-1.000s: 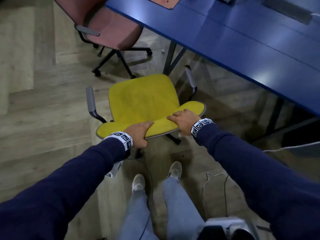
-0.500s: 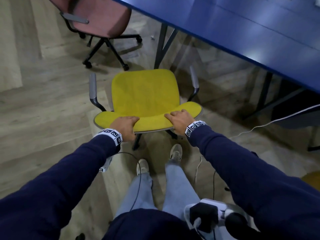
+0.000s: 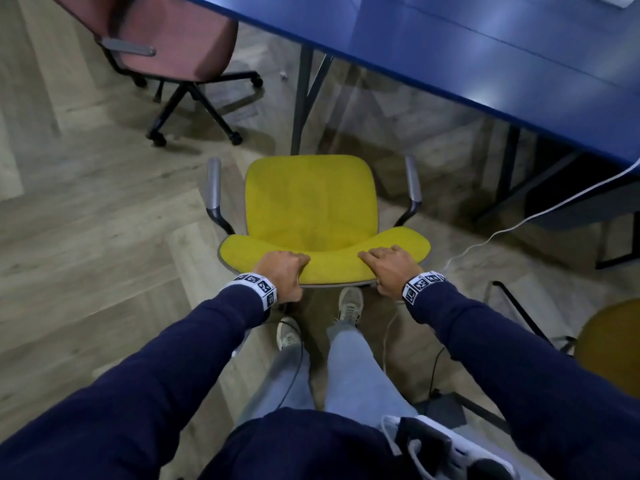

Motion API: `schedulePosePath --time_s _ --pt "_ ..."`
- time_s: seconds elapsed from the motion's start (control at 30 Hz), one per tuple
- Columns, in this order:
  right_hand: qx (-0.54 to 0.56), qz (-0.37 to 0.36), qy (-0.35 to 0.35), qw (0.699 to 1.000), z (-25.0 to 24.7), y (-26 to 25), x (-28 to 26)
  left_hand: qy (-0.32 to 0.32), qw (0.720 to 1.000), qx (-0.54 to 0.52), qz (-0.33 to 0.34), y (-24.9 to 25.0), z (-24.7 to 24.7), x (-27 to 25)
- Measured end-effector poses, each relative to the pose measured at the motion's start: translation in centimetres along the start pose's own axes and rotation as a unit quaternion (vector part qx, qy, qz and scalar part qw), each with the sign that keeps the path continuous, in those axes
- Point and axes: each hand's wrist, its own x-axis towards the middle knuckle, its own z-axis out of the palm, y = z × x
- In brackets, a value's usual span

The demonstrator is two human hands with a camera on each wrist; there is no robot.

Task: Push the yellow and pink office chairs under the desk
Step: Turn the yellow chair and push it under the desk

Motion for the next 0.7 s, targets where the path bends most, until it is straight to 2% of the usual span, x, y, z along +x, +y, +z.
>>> schedulePosePath --time_s 0.23,0.7 --pt "0.033 0.060 -0.019 0.997 1.3 0.8 -1.9 -0.014 0.997 0.043 0.060 1.3 -1.5 2.2" --pt "0.103 0.138 0.009 0.985 -1.0 7.4 1.7 0.027 0.991 0.079 0.105 2.6 -7.3 10.8"
